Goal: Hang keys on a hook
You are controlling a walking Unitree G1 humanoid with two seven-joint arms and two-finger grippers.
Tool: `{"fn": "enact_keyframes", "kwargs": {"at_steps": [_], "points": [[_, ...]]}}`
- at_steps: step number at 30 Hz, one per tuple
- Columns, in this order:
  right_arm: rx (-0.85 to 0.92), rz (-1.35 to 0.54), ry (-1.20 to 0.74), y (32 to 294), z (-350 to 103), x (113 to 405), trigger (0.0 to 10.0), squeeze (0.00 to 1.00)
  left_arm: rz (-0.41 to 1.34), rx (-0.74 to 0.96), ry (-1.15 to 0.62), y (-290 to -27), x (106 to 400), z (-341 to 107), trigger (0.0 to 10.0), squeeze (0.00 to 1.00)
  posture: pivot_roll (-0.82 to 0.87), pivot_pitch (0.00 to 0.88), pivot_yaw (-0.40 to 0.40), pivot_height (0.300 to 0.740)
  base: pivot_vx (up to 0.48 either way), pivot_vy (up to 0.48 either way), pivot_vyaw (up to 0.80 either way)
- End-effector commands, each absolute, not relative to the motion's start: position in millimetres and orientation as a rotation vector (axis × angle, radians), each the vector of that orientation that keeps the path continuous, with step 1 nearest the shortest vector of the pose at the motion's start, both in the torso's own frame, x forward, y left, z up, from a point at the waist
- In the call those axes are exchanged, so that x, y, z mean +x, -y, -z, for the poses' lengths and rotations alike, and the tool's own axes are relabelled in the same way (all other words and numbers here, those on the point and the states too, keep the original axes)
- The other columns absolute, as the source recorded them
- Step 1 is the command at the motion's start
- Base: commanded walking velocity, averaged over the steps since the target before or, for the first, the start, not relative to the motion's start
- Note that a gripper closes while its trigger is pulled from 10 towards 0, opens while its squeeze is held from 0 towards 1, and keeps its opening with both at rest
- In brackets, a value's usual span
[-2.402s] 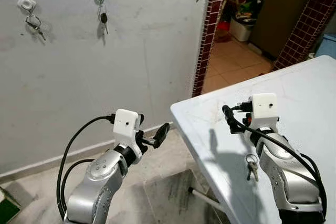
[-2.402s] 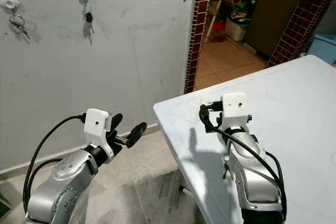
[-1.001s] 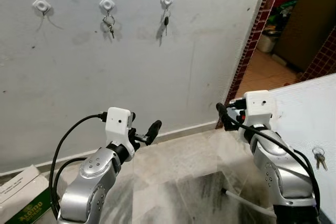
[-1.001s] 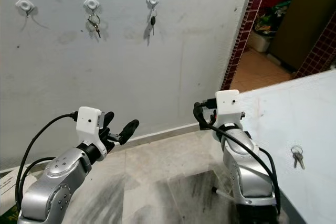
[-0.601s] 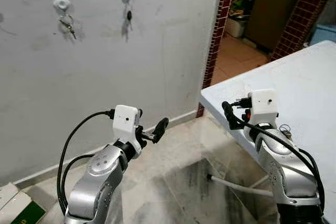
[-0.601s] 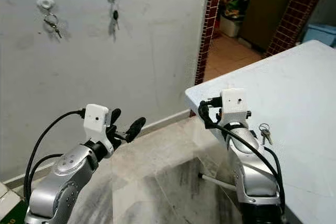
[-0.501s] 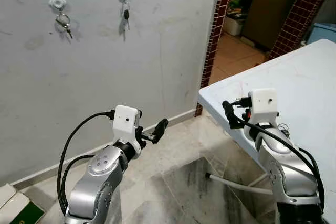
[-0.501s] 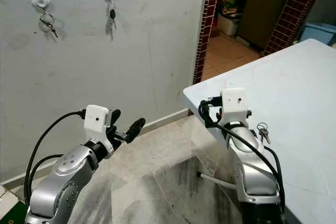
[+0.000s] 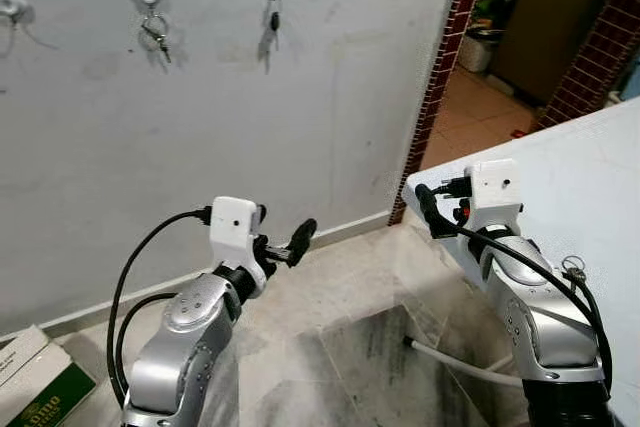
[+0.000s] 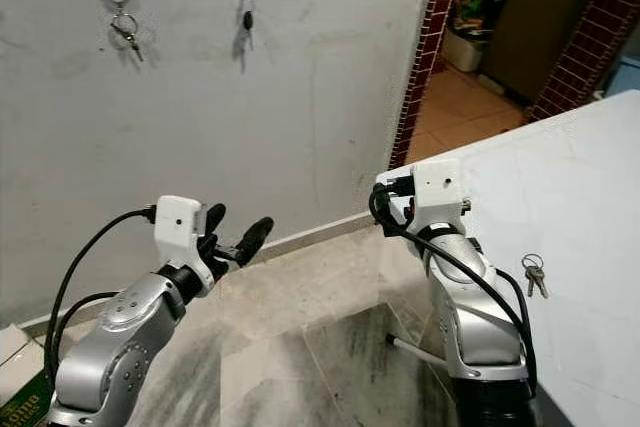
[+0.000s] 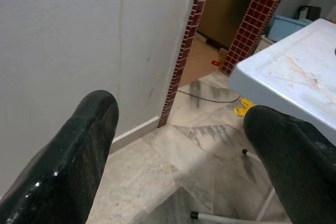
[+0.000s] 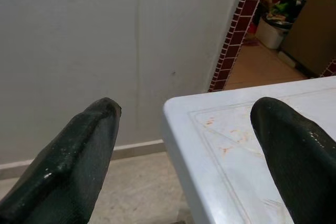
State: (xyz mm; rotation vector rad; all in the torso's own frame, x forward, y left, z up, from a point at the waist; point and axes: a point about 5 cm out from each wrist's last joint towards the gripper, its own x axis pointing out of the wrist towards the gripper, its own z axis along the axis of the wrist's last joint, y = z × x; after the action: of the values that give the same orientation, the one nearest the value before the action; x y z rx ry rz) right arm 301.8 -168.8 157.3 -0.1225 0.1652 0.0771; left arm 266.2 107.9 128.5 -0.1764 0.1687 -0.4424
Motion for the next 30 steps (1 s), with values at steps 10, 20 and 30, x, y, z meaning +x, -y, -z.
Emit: {"fn": "enact_keyframes", "kwargs": {"at_steps": [10,20,30], "points": [[-0.132,-0.069,-0.176,171.4,-154.1,301.9,10.0,0.00,0.477,-0.175,-0.170,-103.1,262.7,-127.5,10.0,0.00,-0.05,0.000,-0.007,0.740,0.000,-0.303,0.00],[-0.133,-0.069,-0.176,171.3,-153.8,302.9,10.0,0.00,0.478,-0.170,-0.171,-104.3,262.9,-126.7,10.0,0.00,-0.05,0.000,-0.007,0.740,0.000,-0.325,0.00],[-0.108,-0.078,-0.170,169.8,-153.3,303.7,10.0,0.00,0.452,-0.177,-0.178,-106.4,262.5,-125.6,10.0,0.00,-0.04,0.000,-0.008,0.740,0.000,-0.028,0.00]]}}
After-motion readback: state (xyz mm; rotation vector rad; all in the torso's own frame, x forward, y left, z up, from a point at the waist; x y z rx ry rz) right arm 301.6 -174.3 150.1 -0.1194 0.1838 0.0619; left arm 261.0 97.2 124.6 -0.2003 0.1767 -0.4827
